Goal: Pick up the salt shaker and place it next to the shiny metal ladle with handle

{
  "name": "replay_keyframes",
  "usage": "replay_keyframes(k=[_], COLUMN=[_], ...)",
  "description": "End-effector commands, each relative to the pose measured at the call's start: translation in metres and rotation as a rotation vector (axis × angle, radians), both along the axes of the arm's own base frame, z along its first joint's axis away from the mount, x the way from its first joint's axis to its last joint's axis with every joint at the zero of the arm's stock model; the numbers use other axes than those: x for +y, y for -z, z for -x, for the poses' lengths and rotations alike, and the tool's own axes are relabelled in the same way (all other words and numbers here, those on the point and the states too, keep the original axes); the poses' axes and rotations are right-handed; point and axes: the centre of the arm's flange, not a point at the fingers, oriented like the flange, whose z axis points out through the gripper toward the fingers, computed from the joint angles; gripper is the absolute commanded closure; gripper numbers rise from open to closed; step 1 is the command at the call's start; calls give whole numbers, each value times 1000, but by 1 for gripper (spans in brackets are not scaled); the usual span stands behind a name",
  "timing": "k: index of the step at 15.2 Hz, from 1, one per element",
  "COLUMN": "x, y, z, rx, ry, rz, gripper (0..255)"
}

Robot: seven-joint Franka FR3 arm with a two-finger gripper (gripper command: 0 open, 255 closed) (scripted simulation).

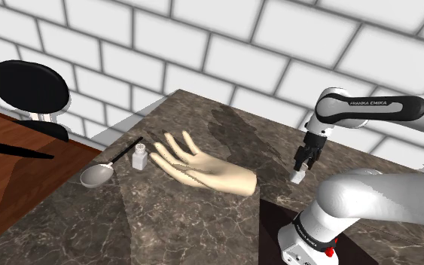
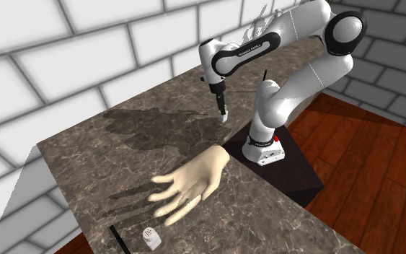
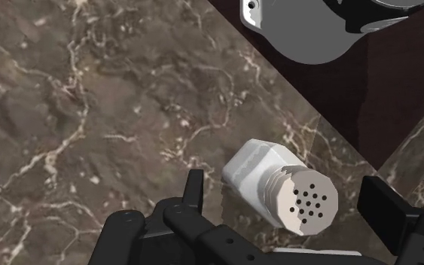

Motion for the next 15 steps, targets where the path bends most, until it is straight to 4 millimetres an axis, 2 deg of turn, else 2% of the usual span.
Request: replay_keyframes(k=[1, 4, 5, 14, 15], x=[0, 0, 0, 0, 0], y=[0, 0, 0, 0, -5], z=[0, 0, 0, 0, 0], rx=[0, 0, 0, 0, 0], ry=[0, 0, 0, 0, 0], rz=[0, 0, 0, 0, 0], gripper=[0, 0, 255, 255, 255])
